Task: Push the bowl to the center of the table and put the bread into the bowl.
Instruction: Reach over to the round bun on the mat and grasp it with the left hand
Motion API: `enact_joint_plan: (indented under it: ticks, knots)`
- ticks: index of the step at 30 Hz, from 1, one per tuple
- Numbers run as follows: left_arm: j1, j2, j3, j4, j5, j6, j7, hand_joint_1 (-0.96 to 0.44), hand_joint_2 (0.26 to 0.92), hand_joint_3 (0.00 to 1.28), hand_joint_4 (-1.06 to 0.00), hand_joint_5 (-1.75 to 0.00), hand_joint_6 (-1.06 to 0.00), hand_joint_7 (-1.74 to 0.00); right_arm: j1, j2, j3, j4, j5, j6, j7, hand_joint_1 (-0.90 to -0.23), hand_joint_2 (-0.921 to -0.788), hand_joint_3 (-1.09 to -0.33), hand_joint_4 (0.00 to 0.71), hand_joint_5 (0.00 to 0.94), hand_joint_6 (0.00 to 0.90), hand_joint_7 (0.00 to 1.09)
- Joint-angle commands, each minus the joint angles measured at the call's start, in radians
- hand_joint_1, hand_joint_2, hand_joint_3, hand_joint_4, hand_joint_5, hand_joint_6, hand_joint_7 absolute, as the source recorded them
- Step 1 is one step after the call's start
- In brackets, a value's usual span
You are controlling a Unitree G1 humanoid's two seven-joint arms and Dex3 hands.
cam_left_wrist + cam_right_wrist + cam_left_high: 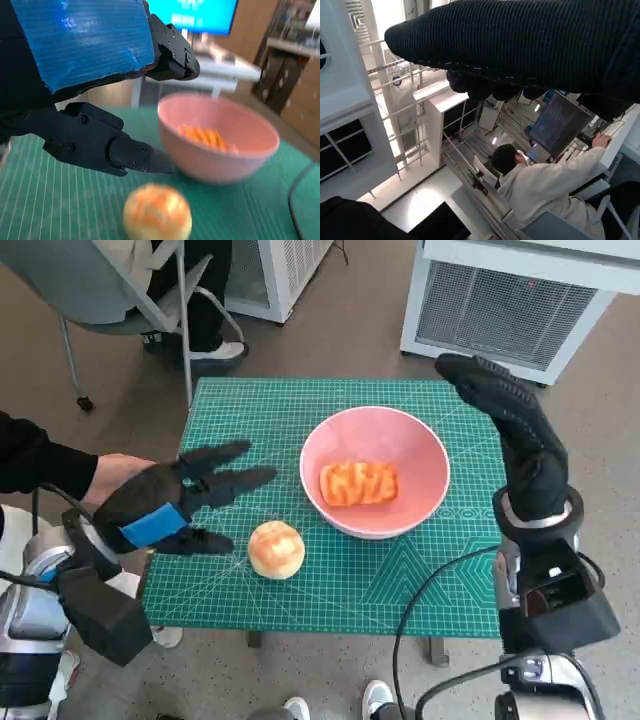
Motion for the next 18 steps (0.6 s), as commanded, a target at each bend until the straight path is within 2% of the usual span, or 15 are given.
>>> enact_joint_plan:
  ticks: [1,13,18]
  knots:
    - [-0.011,-0.014,-0.035,0.045,-0.009,0.021,-0.039,-0.36,0.838,0.0,-0.4,-0.01,-0.54,-0.04,0.005,-0.005,0.005,0.014,0.018,0.007,0.021,-0.577,-0.921,-0.783,0.253,0.0,0.067,0.47]
    - [-0.082,-0.083,-0.12,0.22,0.059,0.035,-0.045,-0.32,0.819,0.0,-0.39,0.0,-0.52,-0.01,0.006,-0.014,0.003,0.006,0.029,0.018,0.038,-0.581,-0.921,-0.783,0.253,0.0,0.065,0.46]
    - [-0.115,-0.11,-0.15,0.294,0.089,0.045,-0.041,-0.28,0.81,0.0,-0.38,0.0,-0.52,0.0,0.009,-0.018,-0.002,0.001,0.023,0.02,0.038,-0.581,-0.921,-0.783,0.253,0.0,0.066,0.46]
